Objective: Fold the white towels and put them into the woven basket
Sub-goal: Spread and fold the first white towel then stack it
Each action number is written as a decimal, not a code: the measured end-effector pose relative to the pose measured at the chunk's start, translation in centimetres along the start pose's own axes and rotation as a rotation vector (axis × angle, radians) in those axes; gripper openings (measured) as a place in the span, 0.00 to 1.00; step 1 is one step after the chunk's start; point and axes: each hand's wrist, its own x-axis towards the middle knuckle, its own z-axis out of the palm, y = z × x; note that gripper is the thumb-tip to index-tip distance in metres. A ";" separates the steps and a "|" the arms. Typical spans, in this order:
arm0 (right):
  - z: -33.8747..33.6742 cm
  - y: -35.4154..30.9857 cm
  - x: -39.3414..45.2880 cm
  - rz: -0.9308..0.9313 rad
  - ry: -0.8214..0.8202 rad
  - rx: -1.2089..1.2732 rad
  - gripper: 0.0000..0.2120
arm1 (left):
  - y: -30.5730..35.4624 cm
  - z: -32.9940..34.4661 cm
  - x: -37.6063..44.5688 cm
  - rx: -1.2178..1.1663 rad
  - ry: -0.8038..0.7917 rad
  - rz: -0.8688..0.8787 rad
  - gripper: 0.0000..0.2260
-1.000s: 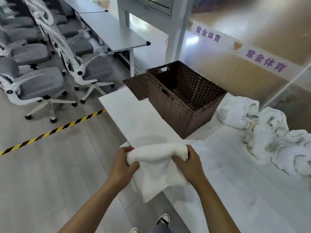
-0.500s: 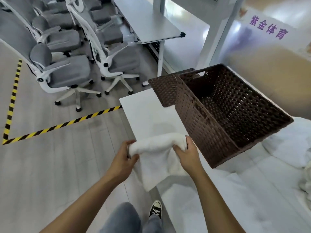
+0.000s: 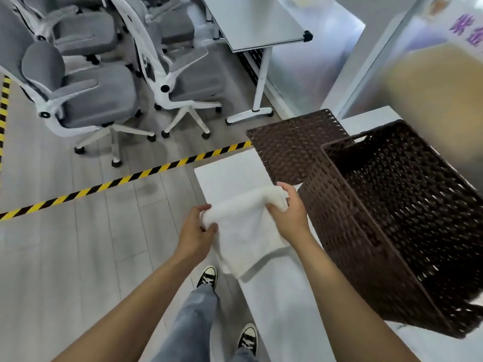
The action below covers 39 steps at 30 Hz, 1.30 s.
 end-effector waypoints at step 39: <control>7.9 5.1 7.3 -0.165 -0.056 -0.874 0.28 | -1.3 1.7 12.7 1.074 -0.232 0.460 0.23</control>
